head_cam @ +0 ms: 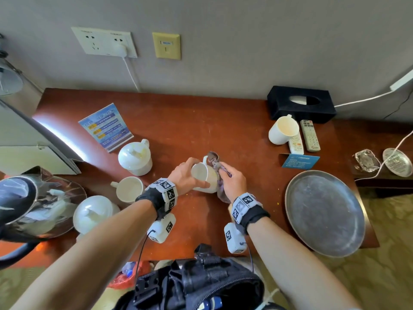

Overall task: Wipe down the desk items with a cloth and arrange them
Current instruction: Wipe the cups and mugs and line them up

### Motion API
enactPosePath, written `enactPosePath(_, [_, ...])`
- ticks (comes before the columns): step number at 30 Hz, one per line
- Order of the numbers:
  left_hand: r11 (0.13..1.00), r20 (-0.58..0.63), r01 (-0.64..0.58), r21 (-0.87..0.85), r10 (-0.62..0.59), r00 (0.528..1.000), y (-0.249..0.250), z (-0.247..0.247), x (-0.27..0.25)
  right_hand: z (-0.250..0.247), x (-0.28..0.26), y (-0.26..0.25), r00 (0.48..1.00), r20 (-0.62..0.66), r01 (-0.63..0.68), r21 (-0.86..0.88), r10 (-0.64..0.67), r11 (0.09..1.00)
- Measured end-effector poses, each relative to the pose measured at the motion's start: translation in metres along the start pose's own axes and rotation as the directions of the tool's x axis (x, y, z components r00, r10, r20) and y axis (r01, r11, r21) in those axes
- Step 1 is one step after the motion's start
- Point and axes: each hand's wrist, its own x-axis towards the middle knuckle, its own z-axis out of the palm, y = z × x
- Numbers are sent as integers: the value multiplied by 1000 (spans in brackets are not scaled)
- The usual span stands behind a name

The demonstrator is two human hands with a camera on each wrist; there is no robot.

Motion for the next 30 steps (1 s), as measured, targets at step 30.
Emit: enactPosePath(30, [949, -88, 233, -212, -256, 963, 18, 37, -25, -24, -9, 26, 903, 133, 420, -83, -408, 904])
